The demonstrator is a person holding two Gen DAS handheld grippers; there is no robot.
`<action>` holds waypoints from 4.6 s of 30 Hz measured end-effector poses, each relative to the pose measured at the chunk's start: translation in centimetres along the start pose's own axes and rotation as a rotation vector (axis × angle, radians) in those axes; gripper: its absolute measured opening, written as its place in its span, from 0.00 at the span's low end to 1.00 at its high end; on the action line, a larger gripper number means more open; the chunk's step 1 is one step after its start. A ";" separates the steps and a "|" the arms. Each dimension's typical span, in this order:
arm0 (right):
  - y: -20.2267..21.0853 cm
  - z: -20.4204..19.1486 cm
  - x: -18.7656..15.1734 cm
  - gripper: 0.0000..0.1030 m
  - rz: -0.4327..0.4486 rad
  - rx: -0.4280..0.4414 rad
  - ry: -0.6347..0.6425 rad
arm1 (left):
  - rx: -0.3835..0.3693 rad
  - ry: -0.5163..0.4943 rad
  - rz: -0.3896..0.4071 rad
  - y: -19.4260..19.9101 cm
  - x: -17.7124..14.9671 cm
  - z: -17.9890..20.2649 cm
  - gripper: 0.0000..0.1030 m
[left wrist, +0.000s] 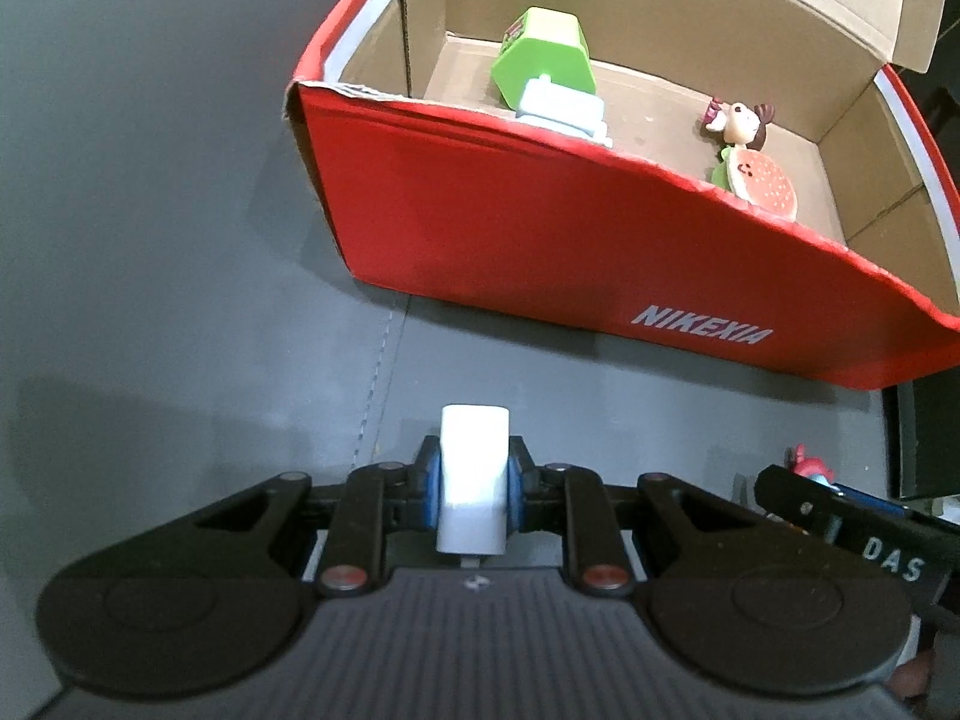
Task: Organize objects
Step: 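Lift the charger plug and blue figure up toward the shoebox, then carry both held toys over the shoebox rim and lower them inside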
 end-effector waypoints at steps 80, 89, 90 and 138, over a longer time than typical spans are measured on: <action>17.2 1.1 7.2 0.31 0.309 0.310 0.098 | -0.180 -0.247 0.240 16.8 4.5 2.3 0.20; 16.3 1.9 8.7 0.31 0.272 0.304 0.135 | -0.188 -0.254 0.252 17.0 5.3 1.8 0.20; 16.1 1.9 8.8 0.31 0.268 0.304 0.138 | -0.190 -0.253 0.254 17.0 5.4 1.8 0.20; 7.0 0.8 19.1 0.31 0.193 0.160 0.229 | -0.258 -0.123 0.192 8.4 15.0 4.8 0.20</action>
Point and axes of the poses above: each gripper's, at about its wrist camera, not at the fingertips, and y roughly against the way its jaws point, z to its right, x to its top, the point moved 3 cm from there along -y, roughly the way its jaws point
